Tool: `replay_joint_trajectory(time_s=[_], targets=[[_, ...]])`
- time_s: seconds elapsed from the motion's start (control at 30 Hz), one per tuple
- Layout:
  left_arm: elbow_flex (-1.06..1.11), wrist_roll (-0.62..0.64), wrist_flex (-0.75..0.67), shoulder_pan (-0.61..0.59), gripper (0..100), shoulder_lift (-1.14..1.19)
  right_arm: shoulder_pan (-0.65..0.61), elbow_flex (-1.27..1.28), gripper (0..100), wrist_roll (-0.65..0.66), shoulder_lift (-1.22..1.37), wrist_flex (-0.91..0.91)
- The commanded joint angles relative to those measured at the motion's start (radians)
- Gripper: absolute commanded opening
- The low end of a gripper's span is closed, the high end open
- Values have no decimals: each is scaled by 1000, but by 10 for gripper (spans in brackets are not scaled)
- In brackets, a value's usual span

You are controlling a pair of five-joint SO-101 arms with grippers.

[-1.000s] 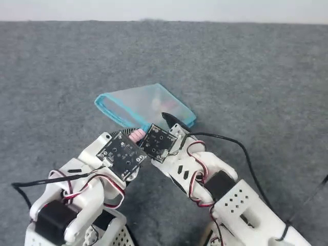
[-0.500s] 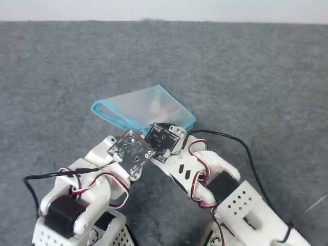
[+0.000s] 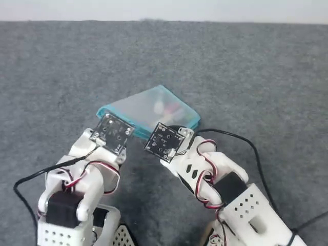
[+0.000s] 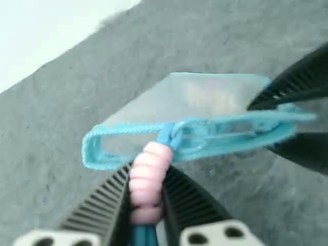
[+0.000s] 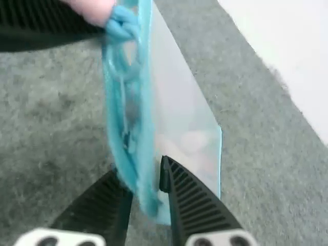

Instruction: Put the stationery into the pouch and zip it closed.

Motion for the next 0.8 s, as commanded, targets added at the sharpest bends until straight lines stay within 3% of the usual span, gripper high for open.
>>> replay_joint_trajectory(time_s=[0.0, 0.33, 0.6, 0.77], targets=[[48, -17, -58, -103, 10, 17, 47, 18, 6, 20, -2, 30], [262, -51, -210, -216, 10, 17, 48, 32, 6, 20, -4, 31], [271, -81, -207, -68, 10, 17, 33, 32, 9, -18, -4, 19], [119, -80, -120, 52, 10, 23, -21, 32, 32, -104, -4, 21]])
